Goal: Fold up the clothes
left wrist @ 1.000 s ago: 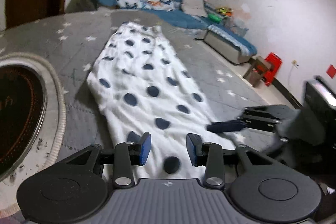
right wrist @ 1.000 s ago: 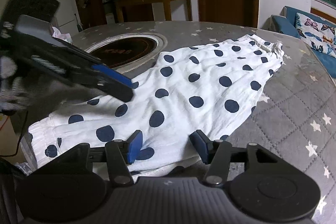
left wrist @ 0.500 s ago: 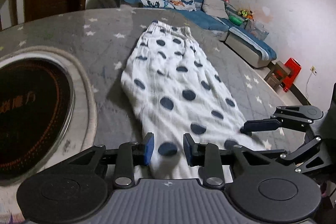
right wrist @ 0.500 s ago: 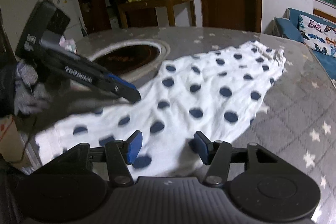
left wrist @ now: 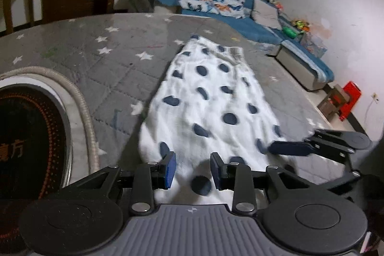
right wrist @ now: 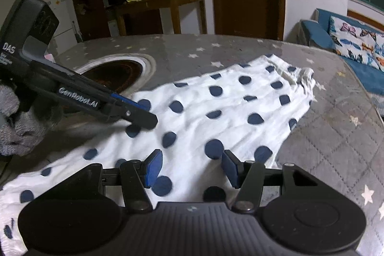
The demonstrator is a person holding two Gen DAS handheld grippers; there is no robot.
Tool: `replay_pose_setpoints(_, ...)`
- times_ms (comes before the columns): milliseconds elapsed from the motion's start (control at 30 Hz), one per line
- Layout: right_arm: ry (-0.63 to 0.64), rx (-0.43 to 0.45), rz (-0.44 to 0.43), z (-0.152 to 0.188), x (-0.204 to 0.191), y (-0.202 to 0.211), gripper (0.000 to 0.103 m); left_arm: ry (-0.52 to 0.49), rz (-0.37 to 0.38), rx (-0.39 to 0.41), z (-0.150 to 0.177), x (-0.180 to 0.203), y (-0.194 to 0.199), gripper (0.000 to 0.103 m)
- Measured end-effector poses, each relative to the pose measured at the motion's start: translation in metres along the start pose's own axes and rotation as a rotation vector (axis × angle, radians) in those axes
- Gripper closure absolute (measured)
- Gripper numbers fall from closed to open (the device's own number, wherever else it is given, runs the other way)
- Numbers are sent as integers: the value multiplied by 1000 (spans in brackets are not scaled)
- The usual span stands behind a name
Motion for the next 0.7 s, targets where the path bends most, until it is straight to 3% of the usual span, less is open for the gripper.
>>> replay_pose_setpoints(267,7,8,9,15,8,9,47,35,-16,19,-4,-22,1,88)
replay_pose_setpoints(500,26,-9,23,11,9,14,47,5,-38,30,-10,-15,5,88)
replay_pose_setpoints(700,40,36,42,-23,24,4,47,-25,-7,40,-29,7,-6,88)
Point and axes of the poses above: each gripper's, at about its wrist camera, not at the fingertips, and y roughly against the way its jaws point, x to its right, z to its underside, the point moved 7 cm from there along -y, roughly the way its jaws point
